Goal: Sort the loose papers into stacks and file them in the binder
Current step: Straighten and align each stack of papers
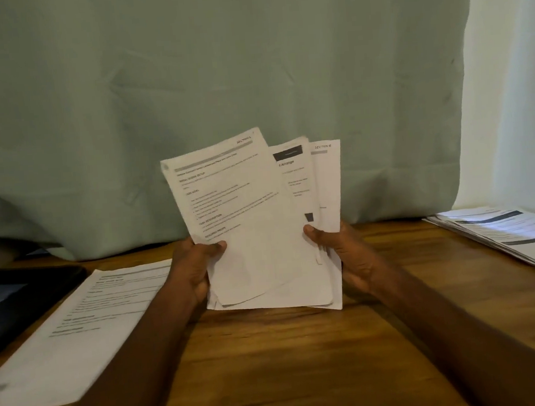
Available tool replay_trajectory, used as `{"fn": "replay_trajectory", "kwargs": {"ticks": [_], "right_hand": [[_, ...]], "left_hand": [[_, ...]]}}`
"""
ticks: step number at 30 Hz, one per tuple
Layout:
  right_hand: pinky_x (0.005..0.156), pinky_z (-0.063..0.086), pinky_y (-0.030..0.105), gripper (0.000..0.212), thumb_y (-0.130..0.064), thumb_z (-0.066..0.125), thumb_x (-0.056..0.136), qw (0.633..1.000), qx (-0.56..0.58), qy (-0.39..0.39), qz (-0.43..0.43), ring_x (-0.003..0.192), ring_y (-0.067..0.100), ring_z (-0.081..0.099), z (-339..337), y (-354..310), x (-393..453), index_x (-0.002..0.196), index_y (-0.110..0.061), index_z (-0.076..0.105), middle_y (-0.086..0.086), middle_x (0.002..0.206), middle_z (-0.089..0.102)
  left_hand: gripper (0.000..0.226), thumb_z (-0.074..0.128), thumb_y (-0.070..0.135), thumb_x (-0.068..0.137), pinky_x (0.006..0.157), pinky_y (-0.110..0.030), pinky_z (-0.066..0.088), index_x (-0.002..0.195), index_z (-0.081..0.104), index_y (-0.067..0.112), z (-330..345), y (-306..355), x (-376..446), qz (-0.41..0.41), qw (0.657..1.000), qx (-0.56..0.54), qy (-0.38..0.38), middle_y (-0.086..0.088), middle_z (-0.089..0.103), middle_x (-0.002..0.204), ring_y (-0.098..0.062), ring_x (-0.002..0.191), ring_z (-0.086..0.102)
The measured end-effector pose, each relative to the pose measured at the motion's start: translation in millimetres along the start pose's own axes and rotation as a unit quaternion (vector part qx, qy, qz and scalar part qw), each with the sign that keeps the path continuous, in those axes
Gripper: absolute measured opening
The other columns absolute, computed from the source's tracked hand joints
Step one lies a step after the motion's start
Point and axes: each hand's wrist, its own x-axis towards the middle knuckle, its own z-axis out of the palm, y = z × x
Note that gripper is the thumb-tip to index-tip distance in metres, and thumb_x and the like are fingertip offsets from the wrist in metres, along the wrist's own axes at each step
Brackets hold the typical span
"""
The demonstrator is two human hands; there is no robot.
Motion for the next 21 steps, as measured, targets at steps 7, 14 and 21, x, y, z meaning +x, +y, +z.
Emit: {"fn": "replay_trajectory", "kwargs": {"ticks": [7,14,21], "right_hand": [[0.102,0.049,0.065,0.042,-0.013,0.065,0.097,1.000,0.009,0.018,-0.001,0.118,0.040,0.066,-0.6,-0.3,-0.9,0.138,-0.014,0.057,0.016,0.128,0.069],[0.106,0.045,0.067,0.041,-0.026,0.062,0.099,0.998,0.064,0.026,0.009,0.122,0.042,0.063,-5.2,1.3,2.3,0.139,-0.016,0.058,0.016,0.131,0.068],[0.101,0.046,0.070,0.054,-0.022,0.077,0.088,0.998,0.036,0.045,-0.031,0.120,0.045,0.063,-13.7,5.2,9.6,0.138,-0.013,0.059,0.019,0.131,0.067]], "left_hand": [[0.040,0.083,0.004,0.078,0.085,-0.042,0.057,0.112,0.073,0.022,2.8,1.5,-7.7,0.015,0.999,0.025,-0.017,-0.002,0.076,0.114,-0.026,0.105,0.071],[0.043,0.080,-0.005,0.080,0.080,-0.043,0.058,0.118,0.072,0.013,-2.3,3.5,-7.0,0.005,1.000,0.028,0.013,-0.006,0.077,0.111,-0.031,0.104,0.071],[0.045,0.079,-0.001,0.082,0.083,-0.044,0.058,0.122,0.069,0.016,2.0,4.0,-13.3,0.019,0.999,0.018,-0.020,-0.005,0.076,0.115,-0.028,0.105,0.071]]}}
